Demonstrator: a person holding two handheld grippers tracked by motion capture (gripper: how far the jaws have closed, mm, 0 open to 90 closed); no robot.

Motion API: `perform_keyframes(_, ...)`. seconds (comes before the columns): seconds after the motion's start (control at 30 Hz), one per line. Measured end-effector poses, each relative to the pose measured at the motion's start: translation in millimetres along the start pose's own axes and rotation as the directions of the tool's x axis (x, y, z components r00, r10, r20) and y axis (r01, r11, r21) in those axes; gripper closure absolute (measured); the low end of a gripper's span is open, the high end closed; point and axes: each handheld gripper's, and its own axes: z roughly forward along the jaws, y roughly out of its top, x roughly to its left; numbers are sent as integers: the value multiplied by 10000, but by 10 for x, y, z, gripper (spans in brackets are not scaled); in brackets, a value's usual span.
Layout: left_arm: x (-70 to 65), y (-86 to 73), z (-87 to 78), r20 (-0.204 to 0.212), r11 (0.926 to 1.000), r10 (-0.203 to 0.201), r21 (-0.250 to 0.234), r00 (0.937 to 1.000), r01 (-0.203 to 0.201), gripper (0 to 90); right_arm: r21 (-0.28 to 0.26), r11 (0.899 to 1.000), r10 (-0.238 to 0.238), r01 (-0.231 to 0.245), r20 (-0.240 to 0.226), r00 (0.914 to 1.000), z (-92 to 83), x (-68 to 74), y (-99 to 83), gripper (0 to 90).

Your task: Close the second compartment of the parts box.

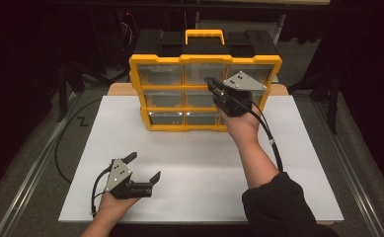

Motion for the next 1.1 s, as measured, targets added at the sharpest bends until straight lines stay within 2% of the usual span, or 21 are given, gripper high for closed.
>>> perform_keyframes(0.3, -15, -12, 1, -47, 9999, 95, 66, 9999, -95, 0, 290, 9995, 162, -151, -404, 9991, -141, 36, -182, 707)
perform_keyframes(0.4, -18, -15, 4, -66, 9999, 121, 91, 9999, -120, 0, 488, 9982, 380, -351, -581, 9976, -188, 60, -331, 663)
perform_keyframes(0.87, 29, -22, 13, -106, 9999, 92, 123, 9999, -91, 0, 1049, 9920, 815, -707, -1028, 9914, -372, 154, -886, 554)
perform_keyframes(1.1, 33, -21, 27, -108, 9999, 62, 133, 9999, -61, 0, 1215, 9885, 1041, -898, -1172, 9876, -572, 163, -1132, 420)
